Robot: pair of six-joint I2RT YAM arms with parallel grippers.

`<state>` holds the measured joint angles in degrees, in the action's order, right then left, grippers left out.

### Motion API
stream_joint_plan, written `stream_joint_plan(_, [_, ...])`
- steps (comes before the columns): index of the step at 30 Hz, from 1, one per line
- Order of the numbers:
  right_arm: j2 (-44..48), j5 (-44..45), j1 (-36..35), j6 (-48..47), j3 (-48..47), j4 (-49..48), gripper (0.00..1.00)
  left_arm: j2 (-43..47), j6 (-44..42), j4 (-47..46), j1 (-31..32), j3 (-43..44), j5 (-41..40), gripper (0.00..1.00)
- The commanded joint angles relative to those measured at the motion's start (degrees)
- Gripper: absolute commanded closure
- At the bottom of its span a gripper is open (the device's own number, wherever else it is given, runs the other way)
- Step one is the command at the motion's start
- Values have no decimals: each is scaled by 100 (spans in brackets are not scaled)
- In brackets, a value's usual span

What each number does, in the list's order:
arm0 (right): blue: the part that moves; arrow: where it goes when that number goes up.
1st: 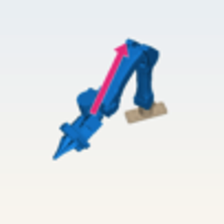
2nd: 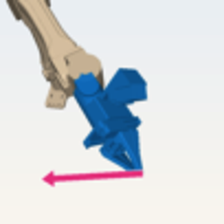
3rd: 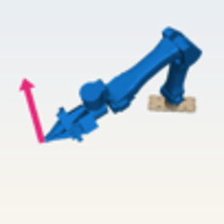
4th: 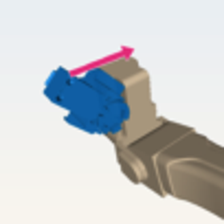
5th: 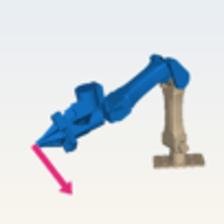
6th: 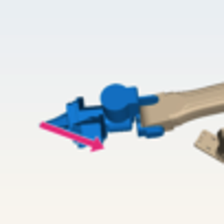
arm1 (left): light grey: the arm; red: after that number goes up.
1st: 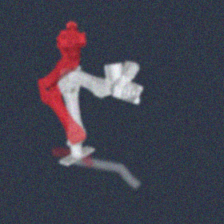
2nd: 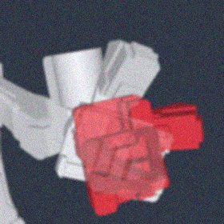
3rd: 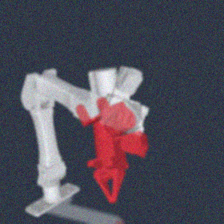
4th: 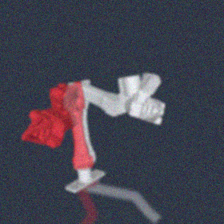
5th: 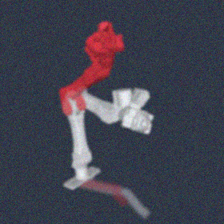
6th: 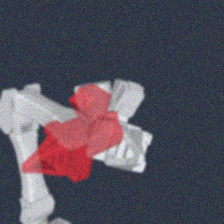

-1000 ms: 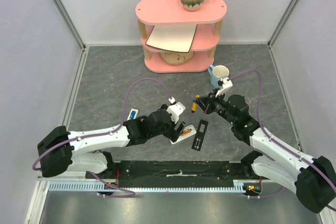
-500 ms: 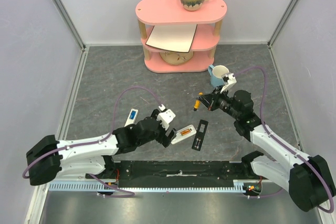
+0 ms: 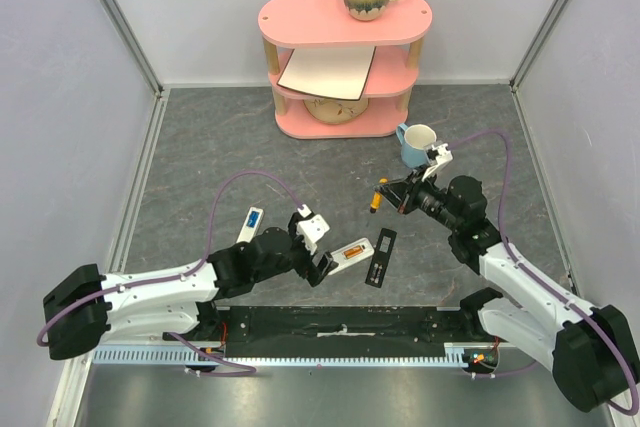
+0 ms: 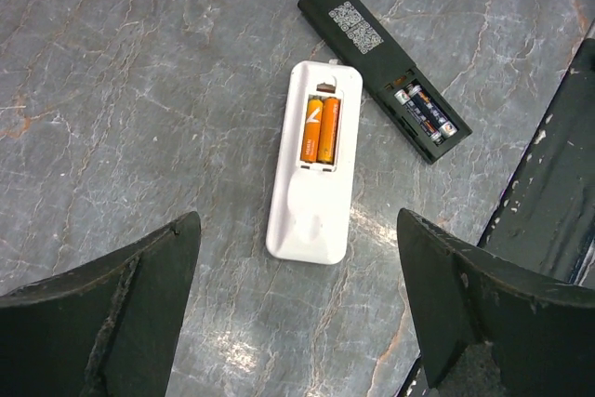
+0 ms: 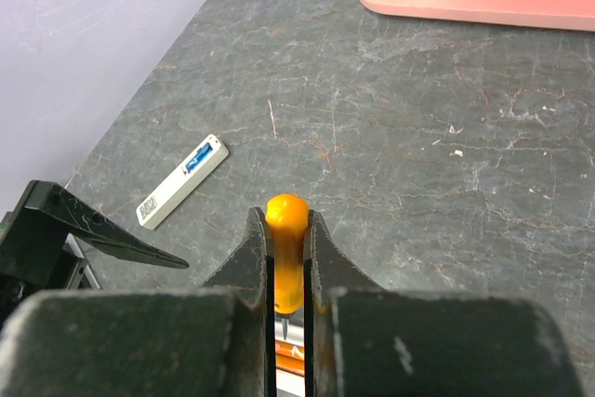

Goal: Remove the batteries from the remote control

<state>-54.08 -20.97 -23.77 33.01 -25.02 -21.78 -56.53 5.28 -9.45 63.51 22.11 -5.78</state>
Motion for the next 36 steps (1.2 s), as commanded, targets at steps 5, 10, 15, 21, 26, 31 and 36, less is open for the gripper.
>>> stream_joint_plan(5, [161,-127,21,-217,163,-195,100,-59,-273,-373,30,-31,270,10])
stream_joint_plan(10, [47,-214,21,-112,348,-441,100,-568,-299,-382,30,144,271,10])
stream_joint_plan(15, [-119,-311,21,-41,436,-740,100,-1447,-404,-109,30,645,-116,11])
stream_joint_plan(21, [-208,-346,21,-93,383,-714,100,-2221,-501,101,39,1102,147,12])
stream_joint_plan(26, [-85,-285,13,-190,340,-486,100,-2800,-519,400,83,1427,183,15])
stream_joint_plan(31, [135,-127,21,-365,313,-170,100,-3258,-519,716,223,1735,113,22])
stream_joint_plan(36, [276,-39,21,-436,322,-63,100,-3715,-519,910,311,2042,16,49])
